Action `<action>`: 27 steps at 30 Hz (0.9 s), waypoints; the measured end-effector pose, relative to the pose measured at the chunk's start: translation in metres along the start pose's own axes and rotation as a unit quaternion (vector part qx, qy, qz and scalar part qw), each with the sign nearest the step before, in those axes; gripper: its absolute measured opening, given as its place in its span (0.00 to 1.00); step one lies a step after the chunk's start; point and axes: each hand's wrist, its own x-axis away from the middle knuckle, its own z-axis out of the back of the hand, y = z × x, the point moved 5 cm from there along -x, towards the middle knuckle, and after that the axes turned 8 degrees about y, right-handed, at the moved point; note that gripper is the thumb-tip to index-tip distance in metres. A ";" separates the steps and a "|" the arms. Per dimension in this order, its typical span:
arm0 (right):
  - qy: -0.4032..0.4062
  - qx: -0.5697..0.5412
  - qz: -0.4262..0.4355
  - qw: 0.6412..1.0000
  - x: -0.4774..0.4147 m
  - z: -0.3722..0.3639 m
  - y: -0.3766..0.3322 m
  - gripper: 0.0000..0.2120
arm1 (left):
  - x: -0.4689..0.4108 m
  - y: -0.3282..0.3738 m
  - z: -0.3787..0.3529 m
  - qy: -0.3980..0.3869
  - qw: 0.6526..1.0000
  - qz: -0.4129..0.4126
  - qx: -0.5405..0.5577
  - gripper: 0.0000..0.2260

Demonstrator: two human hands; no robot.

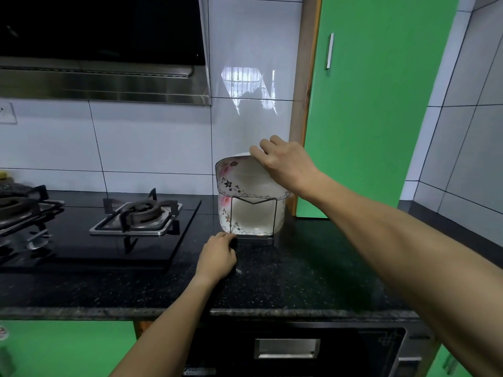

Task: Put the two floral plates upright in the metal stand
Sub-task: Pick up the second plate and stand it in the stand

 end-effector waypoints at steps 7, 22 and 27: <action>-0.014 -0.018 -0.020 1.000 0.002 -0.008 -0.002 0.12 | 0.000 0.000 0.000 -0.004 1.000 0.002 0.000 0.21; -0.057 -0.044 -0.060 0.996 0.003 -0.027 -0.001 0.08 | 0.000 0.001 0.001 0.003 1.000 0.002 0.004 0.21; -0.071 -0.066 -0.066 0.993 0.003 -0.036 -0.002 0.09 | 0.001 0.002 0.001 0.001 1.000 -0.001 0.001 0.21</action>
